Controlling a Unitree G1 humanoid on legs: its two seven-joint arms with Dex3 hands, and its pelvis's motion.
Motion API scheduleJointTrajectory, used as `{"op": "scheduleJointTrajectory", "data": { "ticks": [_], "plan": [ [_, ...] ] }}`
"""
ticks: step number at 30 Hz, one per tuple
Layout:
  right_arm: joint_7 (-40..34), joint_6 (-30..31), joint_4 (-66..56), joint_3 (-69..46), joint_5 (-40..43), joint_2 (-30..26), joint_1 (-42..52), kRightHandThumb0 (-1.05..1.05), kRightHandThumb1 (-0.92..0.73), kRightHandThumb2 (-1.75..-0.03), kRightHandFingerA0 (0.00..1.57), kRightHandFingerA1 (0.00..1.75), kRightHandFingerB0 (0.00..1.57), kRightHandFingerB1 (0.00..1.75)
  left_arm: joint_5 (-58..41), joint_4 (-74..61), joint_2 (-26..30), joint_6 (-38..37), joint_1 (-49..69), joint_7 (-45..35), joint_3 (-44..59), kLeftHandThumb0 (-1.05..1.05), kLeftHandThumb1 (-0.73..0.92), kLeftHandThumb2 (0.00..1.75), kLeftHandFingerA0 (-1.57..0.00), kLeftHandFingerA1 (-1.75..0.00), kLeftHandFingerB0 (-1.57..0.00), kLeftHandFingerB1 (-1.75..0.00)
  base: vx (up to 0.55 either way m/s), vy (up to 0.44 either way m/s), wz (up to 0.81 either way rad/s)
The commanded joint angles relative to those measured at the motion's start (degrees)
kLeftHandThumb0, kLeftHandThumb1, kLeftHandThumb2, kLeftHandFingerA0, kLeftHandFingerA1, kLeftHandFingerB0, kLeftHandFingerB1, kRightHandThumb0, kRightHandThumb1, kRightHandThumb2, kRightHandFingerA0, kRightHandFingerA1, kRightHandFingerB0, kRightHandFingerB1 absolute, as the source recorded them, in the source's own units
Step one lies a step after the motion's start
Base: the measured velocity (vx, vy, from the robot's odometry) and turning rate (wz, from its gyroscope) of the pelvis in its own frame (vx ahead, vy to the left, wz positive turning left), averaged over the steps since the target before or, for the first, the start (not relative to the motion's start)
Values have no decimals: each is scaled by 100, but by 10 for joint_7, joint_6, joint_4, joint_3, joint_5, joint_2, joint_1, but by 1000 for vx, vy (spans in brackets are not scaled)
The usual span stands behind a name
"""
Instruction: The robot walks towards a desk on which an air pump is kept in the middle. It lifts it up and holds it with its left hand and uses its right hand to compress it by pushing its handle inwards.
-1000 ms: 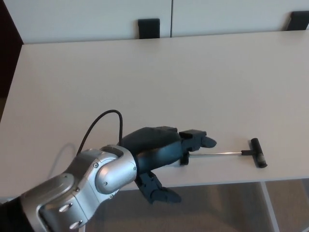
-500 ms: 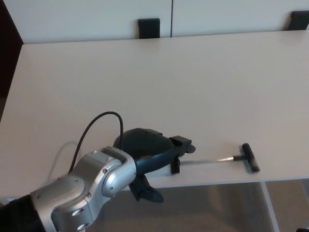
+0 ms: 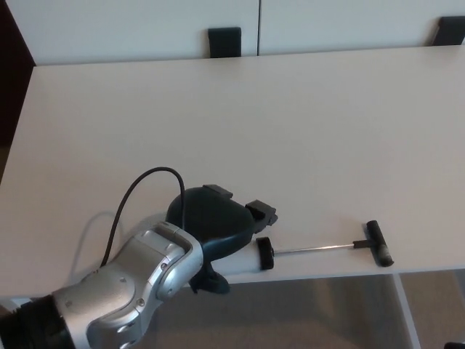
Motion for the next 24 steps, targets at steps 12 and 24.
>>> {"op": "scheduleJointTrajectory", "data": {
  "ticks": [12,24],
  "plan": [
    [-2,11,-28,3,-15,-24,-1,-37,-64,-60,89,56,73,48,204,37,0,4,-6,31,13,-56,46,72,-28,-42,-18,-38,0,0,0],
    [4,8,-30,5,-13,-28,-5,-36,-65,-60,90,57,74,49,193,60,-17,-44,8,-3,38,-23,64,61,-69,-144,-75,-78,0,0,0]
  ]
}}
